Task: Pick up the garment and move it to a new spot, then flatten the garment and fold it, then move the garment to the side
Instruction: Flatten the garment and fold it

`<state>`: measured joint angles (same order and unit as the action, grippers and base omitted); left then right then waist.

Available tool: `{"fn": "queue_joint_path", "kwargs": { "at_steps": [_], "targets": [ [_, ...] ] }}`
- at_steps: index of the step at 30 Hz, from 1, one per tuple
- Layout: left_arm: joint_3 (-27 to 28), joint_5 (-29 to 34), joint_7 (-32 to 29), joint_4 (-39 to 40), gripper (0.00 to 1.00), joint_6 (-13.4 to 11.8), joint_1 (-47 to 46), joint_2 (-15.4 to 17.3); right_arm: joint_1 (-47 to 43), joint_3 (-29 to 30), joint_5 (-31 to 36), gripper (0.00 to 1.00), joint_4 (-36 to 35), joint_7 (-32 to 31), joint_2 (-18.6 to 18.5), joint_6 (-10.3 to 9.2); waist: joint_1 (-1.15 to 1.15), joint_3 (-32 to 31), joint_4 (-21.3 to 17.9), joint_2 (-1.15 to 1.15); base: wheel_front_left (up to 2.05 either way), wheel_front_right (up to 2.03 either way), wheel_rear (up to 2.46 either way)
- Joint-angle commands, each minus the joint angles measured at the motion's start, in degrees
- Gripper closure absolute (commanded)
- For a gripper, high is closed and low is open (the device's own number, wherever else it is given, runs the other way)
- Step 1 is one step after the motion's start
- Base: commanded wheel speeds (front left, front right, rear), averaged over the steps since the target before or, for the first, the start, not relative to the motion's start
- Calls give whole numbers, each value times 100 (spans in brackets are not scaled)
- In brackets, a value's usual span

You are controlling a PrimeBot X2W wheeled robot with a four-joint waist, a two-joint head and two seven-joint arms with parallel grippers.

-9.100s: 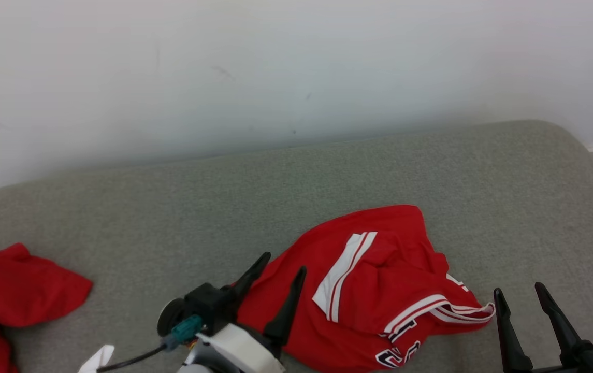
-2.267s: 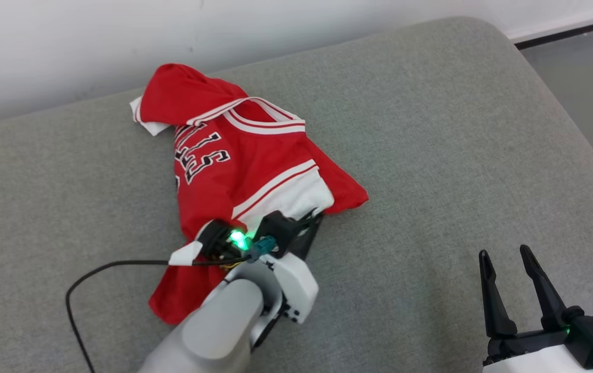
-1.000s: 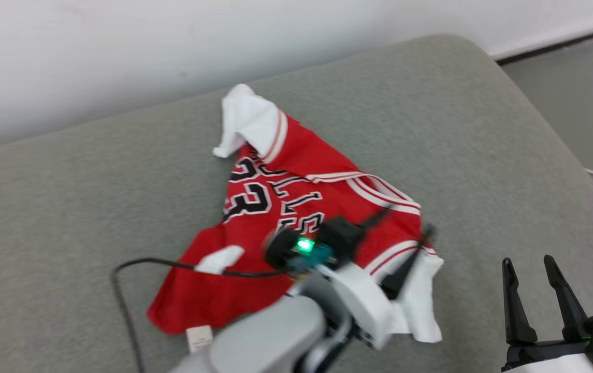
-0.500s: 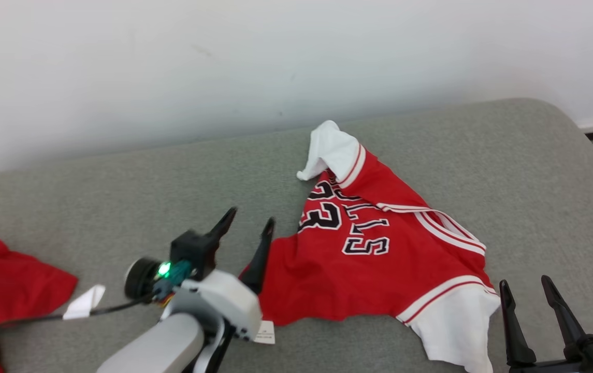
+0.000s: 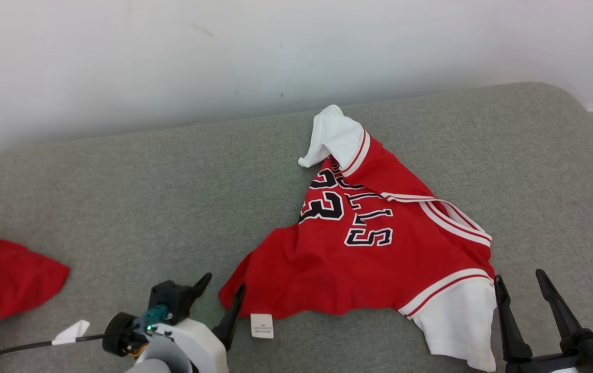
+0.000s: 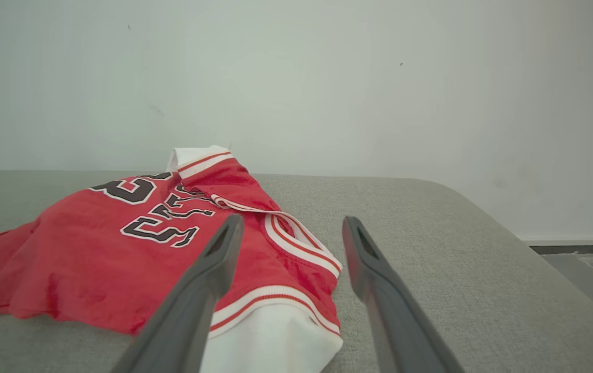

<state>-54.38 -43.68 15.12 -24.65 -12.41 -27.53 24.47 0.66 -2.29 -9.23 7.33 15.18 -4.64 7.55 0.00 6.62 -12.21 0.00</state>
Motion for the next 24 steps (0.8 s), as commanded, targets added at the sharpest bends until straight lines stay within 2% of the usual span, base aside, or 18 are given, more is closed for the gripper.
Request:
{"fn": "queue_joint_path", "kwargs": {
  "at_steps": [1, 5, 6, 7, 8, 9, 10, 11, 14, 19, 24],
  "targets": [
    [35, -10, 2, -89, 0, 46, 57, 8, 34, 17, -4, 0, -22, -7, -28, -12, 0, 70, -68, 0, 0, 0, 0],
    [113, -13, 3, -379, 0, 246, 82, 4, 41, 73, -5, 0, -30, -6, -23, -12, 0, 153, -125, 0, 0, 0, 0],
    [135, 40, 3, -470, 19, 355, 77, 1, 45, 80, 1, 0, -32, -7, -15, -13, 0, 185, -141, 0, 0, 0, 0],
    [158, 53, 3, -510, 29, 403, 71, -18, 52, 85, 3, 0, -35, -7, -8, -12, 0, 200, -145, 0, 0, 0, 0],
    [168, 70, 3, -557, 47, 444, 64, -35, 61, 89, 3, 0, -34, -6, -3, -12, 0, 214, -149, 0, 0, 0, 0],
    [180, 73, 3, -606, 56, 489, 55, -56, 72, 91, 2, 0, -34, -7, 3, -12, 0, 226, -151, 0, 0, 0, 0],
    [196, 65, 3, -652, 70, 547, 42, -89, 81, 88, 3, 0, -35, -7, 10, -12, 0, 237, -151, 0, 0, 0, 0],
    [194, 58, 3, -708, 100, 602, 26, -119, 93, 86, 4, 0, -35, -6, 19, -12, 0, 247, -150, 0, 0, 0, 0],
    [184, -17, 2, -868, 100, 782, 19, -223, 110, 87, 2, 0, -40, -6, 29, -12, 0, 261, -130, 0, 0, 0, 0],
    [280, -119, 0, -981, 100, 902, 81, -292, 40, 142, 12, 0, -50, -7, 53, -13, 0, 266, -35, 0, 0, 0, 0],
    [751, -274, 2, -571, 100, 733, 375, -215, -73, 227, 33, 0, -57, -6, 69, -13, 0, 190, 165, 0, 0, 0, 0]
  ]
}}
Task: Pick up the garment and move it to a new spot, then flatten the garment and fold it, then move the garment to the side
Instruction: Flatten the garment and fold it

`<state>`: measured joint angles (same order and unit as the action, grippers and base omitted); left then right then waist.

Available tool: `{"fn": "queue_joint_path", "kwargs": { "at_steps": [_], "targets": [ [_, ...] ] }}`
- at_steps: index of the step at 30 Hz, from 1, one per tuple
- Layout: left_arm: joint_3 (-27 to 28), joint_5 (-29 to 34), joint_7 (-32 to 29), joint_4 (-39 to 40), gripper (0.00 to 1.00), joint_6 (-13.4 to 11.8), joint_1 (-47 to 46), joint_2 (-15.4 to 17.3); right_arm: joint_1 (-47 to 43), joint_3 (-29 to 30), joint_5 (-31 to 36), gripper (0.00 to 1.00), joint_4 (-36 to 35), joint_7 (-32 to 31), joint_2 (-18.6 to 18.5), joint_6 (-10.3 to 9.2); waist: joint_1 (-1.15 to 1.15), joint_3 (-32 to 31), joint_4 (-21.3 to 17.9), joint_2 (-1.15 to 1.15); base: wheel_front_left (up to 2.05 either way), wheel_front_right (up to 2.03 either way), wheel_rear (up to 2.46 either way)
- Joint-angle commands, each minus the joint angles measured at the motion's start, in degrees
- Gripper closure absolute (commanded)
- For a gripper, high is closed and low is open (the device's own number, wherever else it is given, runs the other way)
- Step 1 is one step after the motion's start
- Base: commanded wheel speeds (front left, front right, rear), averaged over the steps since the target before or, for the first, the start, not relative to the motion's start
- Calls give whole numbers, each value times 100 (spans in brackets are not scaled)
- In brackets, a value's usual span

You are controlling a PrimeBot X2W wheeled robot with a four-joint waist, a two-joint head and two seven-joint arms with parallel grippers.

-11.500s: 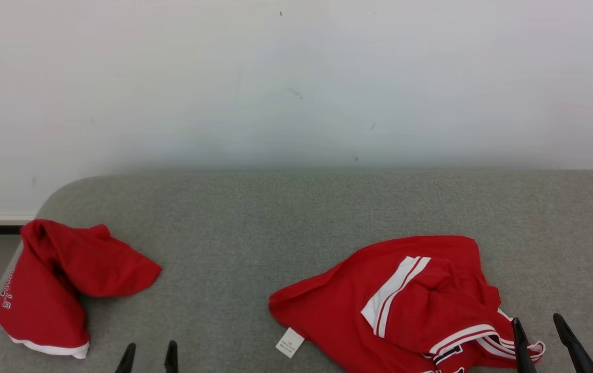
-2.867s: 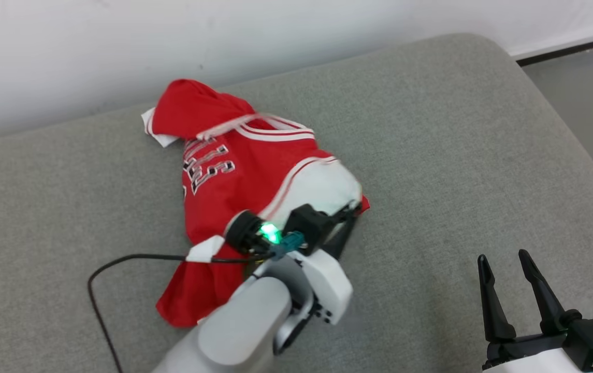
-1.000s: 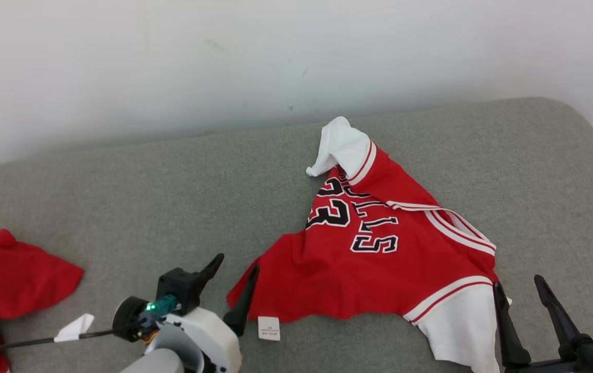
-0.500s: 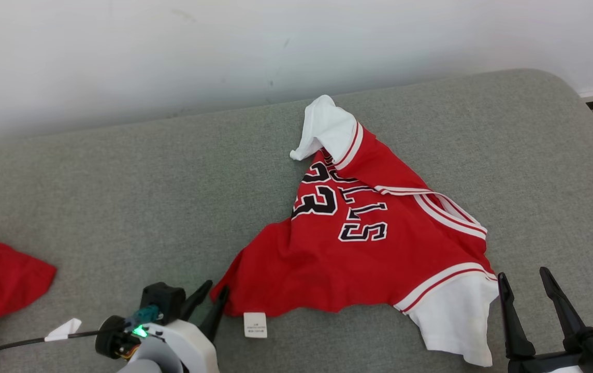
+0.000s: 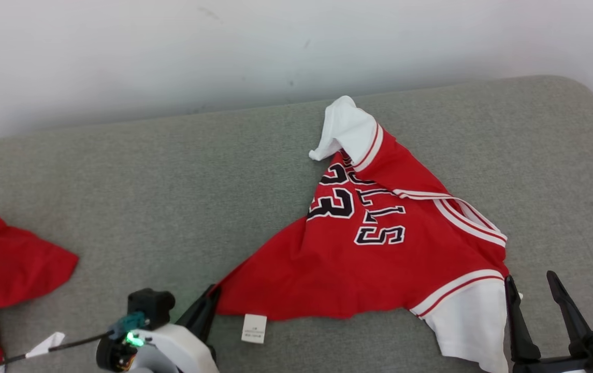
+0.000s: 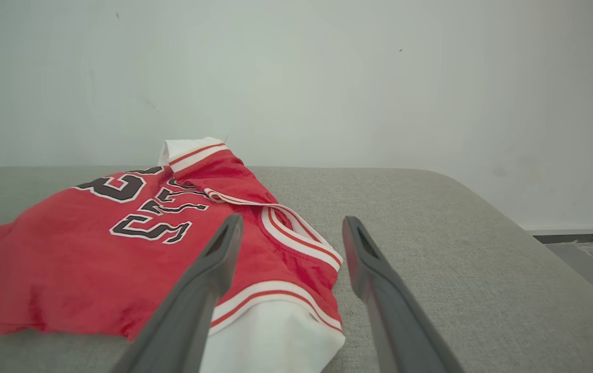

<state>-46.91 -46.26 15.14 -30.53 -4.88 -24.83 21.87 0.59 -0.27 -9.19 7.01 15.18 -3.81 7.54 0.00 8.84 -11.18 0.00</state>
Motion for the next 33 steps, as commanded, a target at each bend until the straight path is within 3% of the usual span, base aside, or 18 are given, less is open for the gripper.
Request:
{"fn": "queue_joint_path", "kwargs": {
  "at_steps": [1, 14, 18, 23, 24, 25, 26, 27, 33],
  "targets": [
    [66, -25, 0, 162, 100, -65, 220, 77, -87, 30, 25, 0, -32, -7, -10, -12, 0, -49, 117, 0, 0, 0, 0],
    [-58, -268, -443, 2135, 100, -831, 1467, 398, -146, -45, 18, 0, -23, -7, -97, -12, 0, -176, 640, 0, 0, 0, 0],
    [-4, -117, -401, 2062, 100, -948, 1187, 318, -66, -124, 9, 0, 4, -6, -111, -11, 0, -143, 594, 0, 0, 0, 0],
    [61, 73, -305, 1431, 100, -1037, 811, 201, -49, -172, 21, 0, 30, -6, -117, -12, 0, -153, 430, 0, 0, 0, 0],
    [71, 80, -287, 1282, 85, -1022, 771, 165, -65, -166, 26, 0, 37, -7, -117, -11, 0, -166, 402, 0, 0, 0, 0],
    [51, 136, -267, 1141, 58, -1012, 742, 165, -82, -157, 26, 0, 44, -6, -122, -12, 0, -182, 379, 0, 0, 0, 0],
    [45, 182, -228, 1013, 18, -1019, 714, 172, -98, -155, 29, 0, 58, -6, -123, -11, 0, -208, 354, 0, 0, 0, 0],
    [90, 154, -196, 892, 0, -1043, 711, 156, -119, -143, 35, 0, 66, -6, -126, -12, 0, -235, 341, 0, 0, 0, 0],
    [290, 516, -9, 563, 0, -1261, 928, 171, -266, 17, 56, 0, 76, -7, -182, -12, 0, -501, 440, 0, 0, 0, 0]
  ]
}}
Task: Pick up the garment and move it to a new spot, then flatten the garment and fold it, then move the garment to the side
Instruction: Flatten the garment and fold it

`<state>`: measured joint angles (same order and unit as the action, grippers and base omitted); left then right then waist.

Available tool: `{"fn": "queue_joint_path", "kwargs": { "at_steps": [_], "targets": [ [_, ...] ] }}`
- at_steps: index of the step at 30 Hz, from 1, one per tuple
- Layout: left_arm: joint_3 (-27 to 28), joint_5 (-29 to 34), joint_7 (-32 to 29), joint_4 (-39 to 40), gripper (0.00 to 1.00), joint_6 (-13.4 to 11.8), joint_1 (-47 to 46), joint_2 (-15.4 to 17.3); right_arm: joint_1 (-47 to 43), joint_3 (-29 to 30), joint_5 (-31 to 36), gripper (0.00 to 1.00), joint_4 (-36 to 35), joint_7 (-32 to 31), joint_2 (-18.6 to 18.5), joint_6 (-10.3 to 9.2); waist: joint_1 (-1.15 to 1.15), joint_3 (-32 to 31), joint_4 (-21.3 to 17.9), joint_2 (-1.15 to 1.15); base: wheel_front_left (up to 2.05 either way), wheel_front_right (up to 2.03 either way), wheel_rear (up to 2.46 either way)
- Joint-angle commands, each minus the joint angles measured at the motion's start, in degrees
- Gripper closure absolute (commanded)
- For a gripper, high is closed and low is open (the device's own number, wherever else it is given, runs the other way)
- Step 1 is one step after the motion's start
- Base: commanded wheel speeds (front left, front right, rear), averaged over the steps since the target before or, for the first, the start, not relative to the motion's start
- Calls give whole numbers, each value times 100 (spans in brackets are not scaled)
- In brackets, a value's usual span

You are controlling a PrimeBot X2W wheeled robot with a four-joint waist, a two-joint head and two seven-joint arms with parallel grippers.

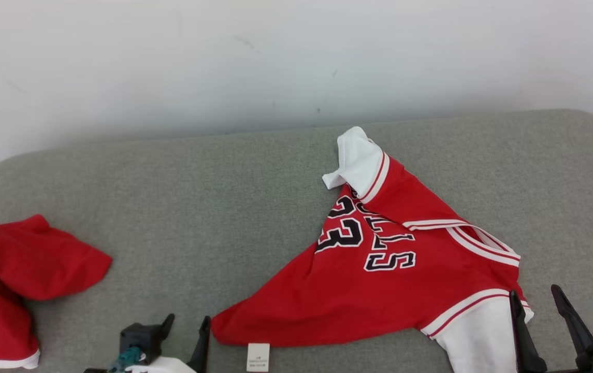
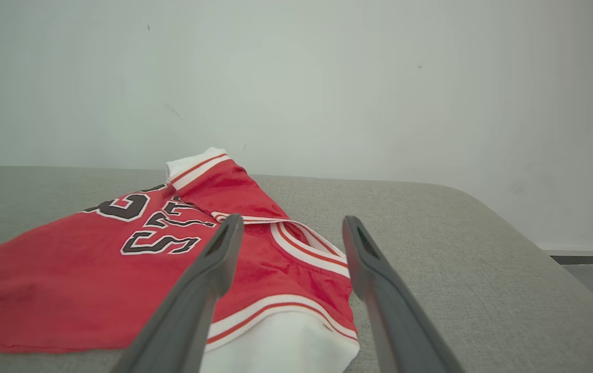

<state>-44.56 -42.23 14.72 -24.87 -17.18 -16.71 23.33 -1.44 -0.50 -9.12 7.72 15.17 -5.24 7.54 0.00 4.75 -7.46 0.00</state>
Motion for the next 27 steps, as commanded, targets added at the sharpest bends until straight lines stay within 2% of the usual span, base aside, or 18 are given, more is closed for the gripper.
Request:
{"fn": "queue_joint_path", "kwargs": {
  "at_steps": [1, 6, 9, 13, 18, 27],
  "targets": [
    [140, 190, 50, 42, 0, -74, 164, 20, -96, 65, 55, 0, -6, -6, -51, -12, 0, -143, 107, 0, 0, 0, 0],
    [938, 1220, 40, 1015, 0, -305, 737, -78, -260, 286, 81, 0, -106, -6, -139, -12, 0, -387, 351, 0, 0, 0, 0],
    [1444, 1848, 41, 1644, 0, -272, 1154, -197, -345, 398, 129, 0, -163, -6, -170, -11, 0, -493, 472, 0, 0, 0, 0],
    [1967, 2475, 42, 2179, 0, -29, 1718, -437, -452, 505, 151, 0, -187, -6, -251, -11, 0, -629, 596, 0, 0, 0, 0],
    [2517, 3008, 43, 2322, 0, 301, 2170, -790, -544, 534, 168, 0, -164, -6, -266, -11, 0, -752, 620, 0, 0, 0, 0],
    [3270, 3429, 43, 2266, 0, 922, 2538, -1276, -685, 504, 145, 0, 10, -5, -144, -12, 0, -801, 612, 0, 0, 0, 0]
  ]
}}
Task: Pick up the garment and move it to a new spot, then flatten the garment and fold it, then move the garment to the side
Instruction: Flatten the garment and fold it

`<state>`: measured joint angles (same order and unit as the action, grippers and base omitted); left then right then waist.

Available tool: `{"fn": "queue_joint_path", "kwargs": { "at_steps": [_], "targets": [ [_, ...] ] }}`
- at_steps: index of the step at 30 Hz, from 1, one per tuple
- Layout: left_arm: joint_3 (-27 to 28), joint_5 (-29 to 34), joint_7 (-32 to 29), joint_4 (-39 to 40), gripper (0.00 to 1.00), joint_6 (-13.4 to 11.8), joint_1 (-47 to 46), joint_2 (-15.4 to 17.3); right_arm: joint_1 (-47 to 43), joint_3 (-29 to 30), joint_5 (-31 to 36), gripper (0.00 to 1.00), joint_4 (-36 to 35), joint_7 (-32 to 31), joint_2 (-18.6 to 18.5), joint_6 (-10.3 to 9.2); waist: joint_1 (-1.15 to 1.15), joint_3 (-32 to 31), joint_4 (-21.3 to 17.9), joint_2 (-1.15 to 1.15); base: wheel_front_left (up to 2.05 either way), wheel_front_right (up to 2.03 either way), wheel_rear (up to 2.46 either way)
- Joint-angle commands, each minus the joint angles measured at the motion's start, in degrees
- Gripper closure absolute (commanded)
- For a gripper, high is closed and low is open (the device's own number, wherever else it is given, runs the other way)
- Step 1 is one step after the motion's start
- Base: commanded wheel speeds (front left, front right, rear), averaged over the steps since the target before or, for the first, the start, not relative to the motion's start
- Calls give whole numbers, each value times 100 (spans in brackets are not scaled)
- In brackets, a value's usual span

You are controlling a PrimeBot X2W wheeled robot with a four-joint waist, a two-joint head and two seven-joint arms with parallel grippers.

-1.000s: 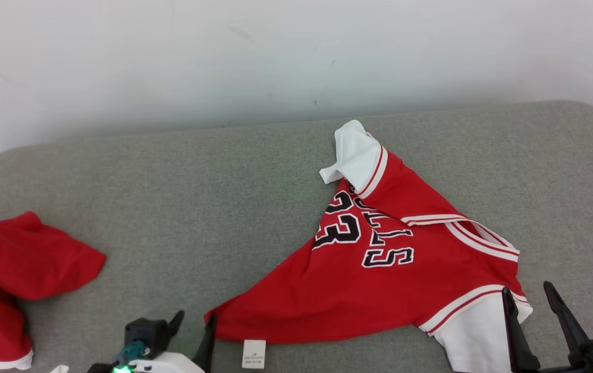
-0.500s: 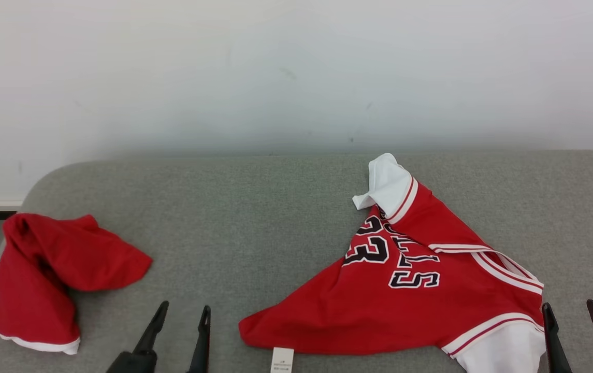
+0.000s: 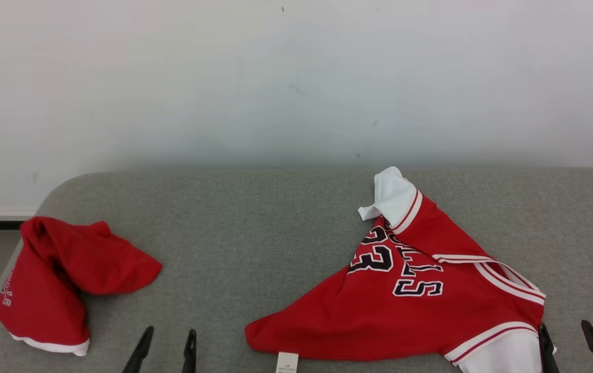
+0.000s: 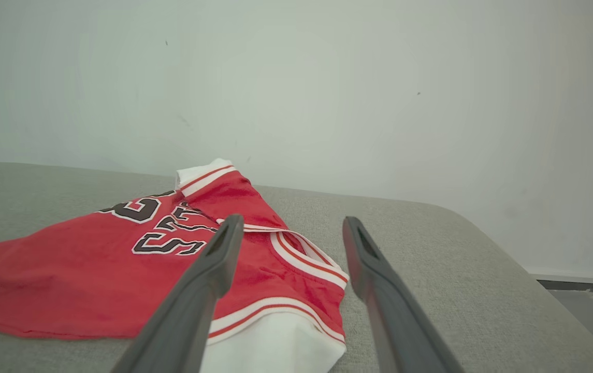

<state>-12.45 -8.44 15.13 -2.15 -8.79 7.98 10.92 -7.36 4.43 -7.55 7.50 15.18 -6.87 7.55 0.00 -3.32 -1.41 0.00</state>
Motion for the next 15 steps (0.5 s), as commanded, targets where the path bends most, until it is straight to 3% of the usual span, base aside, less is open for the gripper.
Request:
{"fn": "queue_joint_path", "kwargs": {
  "at_steps": [1, 8, 15],
  "targets": [
    [104, 94, 2, 5, 0, 178, 67, -65, -102, 11, -16, 0, 46, -7, 40, -12, 0, 10, 6, 0, 0, 0, 0],
    [389, 359, 2, -31, 0, 570, 90, -294, -71, -76, -50, 0, 120, -7, 142, -12, 0, 5, -106, 0, 0, 0, 0],
    [551, 471, 2, -91, 0, 763, 106, -415, -50, -93, -64, 0, 154, -6, 159, -12, 0, -13, -152, 0, 0, 0, 0]
  ]
}}
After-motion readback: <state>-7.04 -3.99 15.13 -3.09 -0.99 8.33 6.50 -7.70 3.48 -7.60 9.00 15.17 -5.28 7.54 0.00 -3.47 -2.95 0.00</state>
